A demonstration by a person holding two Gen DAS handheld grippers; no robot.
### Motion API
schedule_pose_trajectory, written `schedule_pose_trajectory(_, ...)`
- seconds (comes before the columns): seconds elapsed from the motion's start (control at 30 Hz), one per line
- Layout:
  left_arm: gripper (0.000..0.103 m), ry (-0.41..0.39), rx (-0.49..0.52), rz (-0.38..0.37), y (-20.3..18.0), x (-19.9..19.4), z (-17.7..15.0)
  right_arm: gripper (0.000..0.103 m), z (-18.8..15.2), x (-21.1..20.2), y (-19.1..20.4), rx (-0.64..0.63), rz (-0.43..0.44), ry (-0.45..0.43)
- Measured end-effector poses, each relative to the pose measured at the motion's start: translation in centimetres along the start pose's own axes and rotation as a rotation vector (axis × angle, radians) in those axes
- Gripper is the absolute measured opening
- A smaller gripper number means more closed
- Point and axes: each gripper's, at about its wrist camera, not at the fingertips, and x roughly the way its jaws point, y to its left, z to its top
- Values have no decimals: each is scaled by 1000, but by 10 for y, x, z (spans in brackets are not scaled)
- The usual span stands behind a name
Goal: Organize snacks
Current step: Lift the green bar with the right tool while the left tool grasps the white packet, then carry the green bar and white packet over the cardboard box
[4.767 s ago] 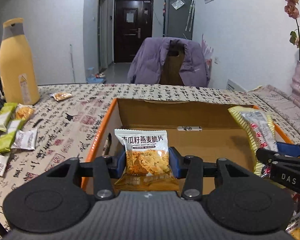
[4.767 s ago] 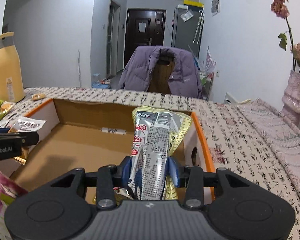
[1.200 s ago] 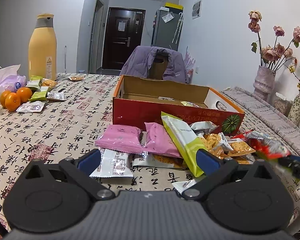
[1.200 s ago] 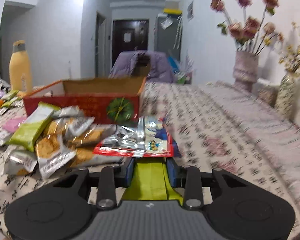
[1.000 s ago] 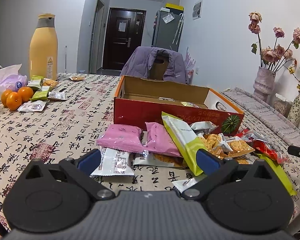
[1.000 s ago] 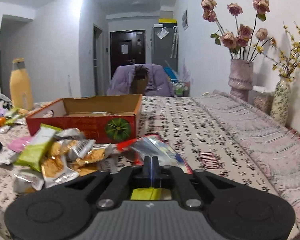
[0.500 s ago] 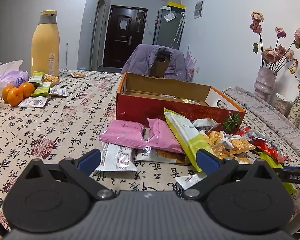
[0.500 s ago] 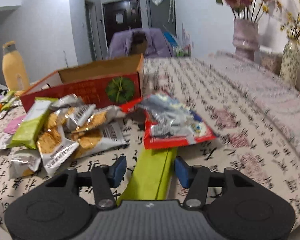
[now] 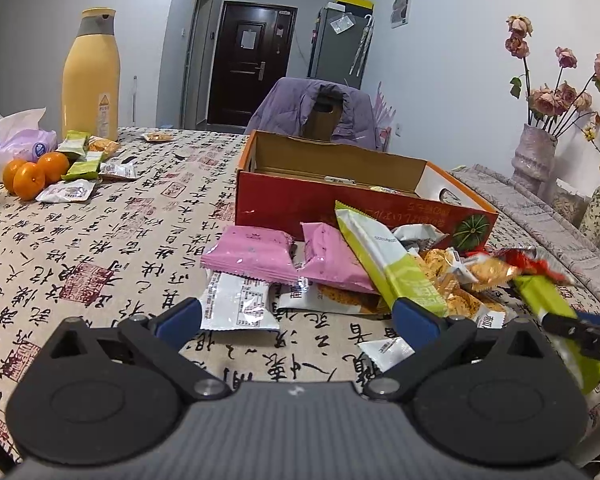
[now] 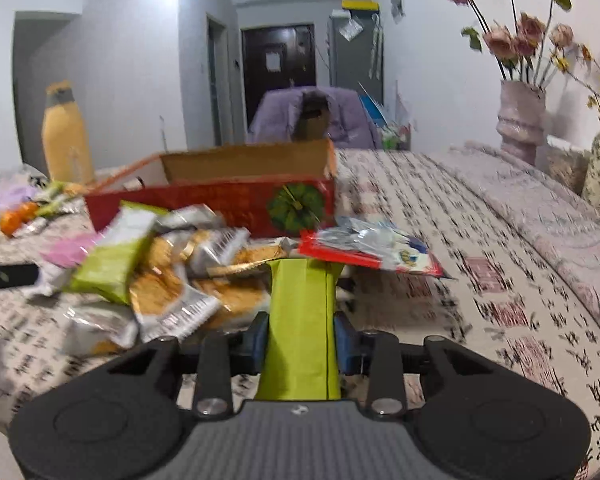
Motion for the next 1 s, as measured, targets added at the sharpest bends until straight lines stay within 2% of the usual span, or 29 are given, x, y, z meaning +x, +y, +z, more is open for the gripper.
schedule_pose_trajectory(0.33, 103, 41, 6, 97, 12, 16, 5, 32, 28, -10, 17, -13, 31, -112)
schedule_pose_trajectory(0.53, 102, 76, 31, 135, 19, 38, 15, 32, 31, 2, 15, 3, 3, -106)
schedule_pose_trajectory(0.63, 91, 120, 40, 142, 23, 54, 19, 32, 29, 7, 14, 13, -11, -93)
schedule_pose_trajectory(0.77, 70, 169, 19, 127, 29, 71, 21, 32, 27, 11, 11, 25, -25, -79)
schedule_pose_trajectory(0.87, 47, 168, 25, 93, 29, 73, 24, 32, 27, 14, 10, 28, -30, -71)
schedule_pose_trajectory(1.0, 44, 159, 44, 83, 26, 70, 20, 33, 24, 15, 11, 30, -28, -62)
